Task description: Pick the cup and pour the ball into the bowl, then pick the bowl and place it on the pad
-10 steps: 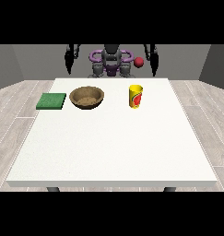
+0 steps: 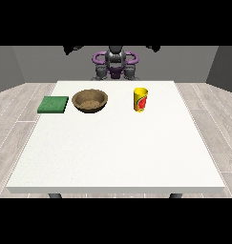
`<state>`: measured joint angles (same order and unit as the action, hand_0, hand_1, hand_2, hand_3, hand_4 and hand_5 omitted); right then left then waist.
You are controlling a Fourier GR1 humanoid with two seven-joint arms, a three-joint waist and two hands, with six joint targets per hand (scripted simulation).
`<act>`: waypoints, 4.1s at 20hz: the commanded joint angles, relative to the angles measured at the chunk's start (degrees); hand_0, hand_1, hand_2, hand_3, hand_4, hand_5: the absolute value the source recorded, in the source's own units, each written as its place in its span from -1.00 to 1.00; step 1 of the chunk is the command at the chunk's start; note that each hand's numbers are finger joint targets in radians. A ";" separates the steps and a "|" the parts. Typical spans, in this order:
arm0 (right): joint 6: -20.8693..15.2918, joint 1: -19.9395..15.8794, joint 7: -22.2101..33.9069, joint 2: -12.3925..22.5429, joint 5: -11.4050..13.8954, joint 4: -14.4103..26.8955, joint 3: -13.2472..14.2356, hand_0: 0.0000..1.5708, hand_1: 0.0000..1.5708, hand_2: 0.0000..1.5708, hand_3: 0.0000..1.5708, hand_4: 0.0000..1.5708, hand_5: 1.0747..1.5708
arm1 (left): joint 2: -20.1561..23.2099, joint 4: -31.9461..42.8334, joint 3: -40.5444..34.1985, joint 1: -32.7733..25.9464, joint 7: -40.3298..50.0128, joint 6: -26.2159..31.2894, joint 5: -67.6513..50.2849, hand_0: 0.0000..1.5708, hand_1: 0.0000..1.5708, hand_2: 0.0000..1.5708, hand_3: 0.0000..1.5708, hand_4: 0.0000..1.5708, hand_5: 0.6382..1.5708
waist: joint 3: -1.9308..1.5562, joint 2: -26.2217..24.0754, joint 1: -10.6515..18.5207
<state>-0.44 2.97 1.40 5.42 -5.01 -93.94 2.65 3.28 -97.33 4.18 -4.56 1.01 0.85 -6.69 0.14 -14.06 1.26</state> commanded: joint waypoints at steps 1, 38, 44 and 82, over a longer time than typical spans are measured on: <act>0.61 2.30 0.48 -0.35 -1.94 -2.41 0.73 -1.00 -1.00 -1.00 -1.00 -1.00 0.99 | -3.11 -4.70 8.06 -4.77 -1.37 -5.62 -2.95 -1.00 -1.00 -1.00 -1.00 -1.00 0.90 | -0.14 -2.02 -0.28; 13.35 -19.90 -19.74 9.51 -6.64 20.78 11.21 -1.00 -1.00 -1.00 -1.00 -1.00 0.95 | 3.07 42.61 -13.75 30.10 -36.66 -6.67 6.79 -1.00 -1.00 -1.00 -1.00 -1.00 0.37 | -0.12 28.90 -7.87; 15.19 -21.14 -22.85 10.38 -7.13 23.38 11.96 -1.00 -1.00 -1.00 -1.00 -1.00 0.95 | 4.63 51.40 -16.29 35.33 -40.49 -6.38 5.79 -1.00 -1.00 -1.00 -1.00 -1.00 0.30 | -0.12 29.56 -8.06; 23.15 -18.10 -30.52 23.19 -8.38 53.60 21.89 -1.00 -1.00 -1.00 -1.00 -1.00 0.93 | -1.48 49.85 13.53 43.03 1.01 -32.24 56.78 0.71 0.71 1.00 1.00 0.33 1.00 | -0.22 10.69 2.63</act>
<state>21.87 -14.79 -28.26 27.12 -12.87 -42.75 23.42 2.54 -46.57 14.73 37.23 -3.96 -32.68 44.30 -0.09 -1.85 2.50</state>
